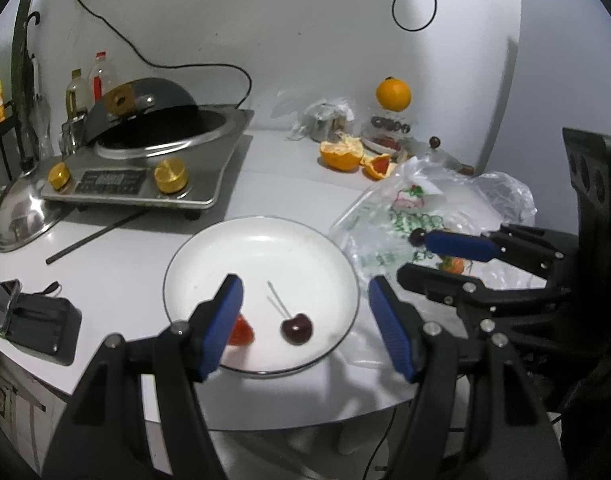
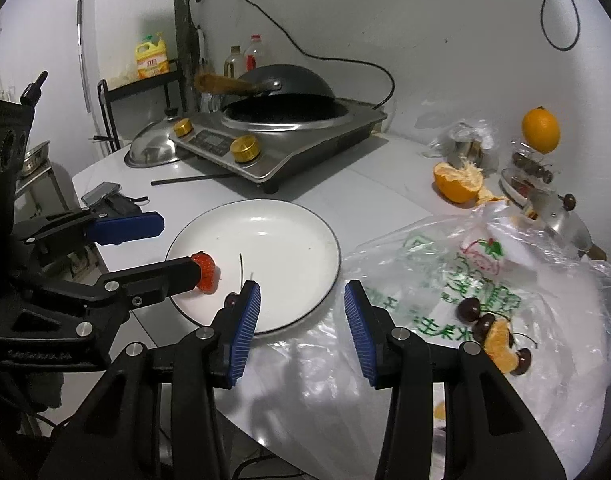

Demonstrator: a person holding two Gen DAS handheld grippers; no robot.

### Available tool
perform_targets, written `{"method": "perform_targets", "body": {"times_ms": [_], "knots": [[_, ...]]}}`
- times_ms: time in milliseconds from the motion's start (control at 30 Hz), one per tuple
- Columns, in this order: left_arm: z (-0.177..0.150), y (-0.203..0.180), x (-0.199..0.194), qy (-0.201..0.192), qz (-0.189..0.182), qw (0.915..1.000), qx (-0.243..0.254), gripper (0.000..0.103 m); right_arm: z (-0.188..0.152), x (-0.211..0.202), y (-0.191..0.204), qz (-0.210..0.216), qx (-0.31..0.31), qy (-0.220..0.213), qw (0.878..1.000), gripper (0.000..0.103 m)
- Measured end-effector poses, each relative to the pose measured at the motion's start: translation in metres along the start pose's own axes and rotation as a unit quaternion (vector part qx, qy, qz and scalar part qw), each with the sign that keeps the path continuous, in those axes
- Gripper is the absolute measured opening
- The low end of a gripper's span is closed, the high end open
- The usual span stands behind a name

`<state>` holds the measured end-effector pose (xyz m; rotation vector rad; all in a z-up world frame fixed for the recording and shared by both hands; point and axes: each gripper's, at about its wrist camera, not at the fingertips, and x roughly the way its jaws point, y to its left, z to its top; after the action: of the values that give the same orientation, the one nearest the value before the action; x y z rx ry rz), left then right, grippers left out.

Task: Organize fruits
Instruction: 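Move both tools back from the plate to the fruit on the bag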

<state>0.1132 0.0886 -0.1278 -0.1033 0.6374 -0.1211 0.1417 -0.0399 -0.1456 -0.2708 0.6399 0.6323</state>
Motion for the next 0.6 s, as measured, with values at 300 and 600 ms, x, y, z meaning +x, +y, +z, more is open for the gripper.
{"method": "perform_targets", "body": {"times_ms": [300,600], "knots": [[0.003,-0.03,-0.006,-0.008,0.002,0.9999,0.008,0.067,-0.009,-0.029,-0.019,-0.001,0.004,-0.019,1.0,0.046],[0.007,-0.061,-0.001,-0.005,0.0,0.9996,0.028,0.067,-0.023,-0.051,-0.043,-0.015,0.017,-0.033,0.999,0.046]]}}
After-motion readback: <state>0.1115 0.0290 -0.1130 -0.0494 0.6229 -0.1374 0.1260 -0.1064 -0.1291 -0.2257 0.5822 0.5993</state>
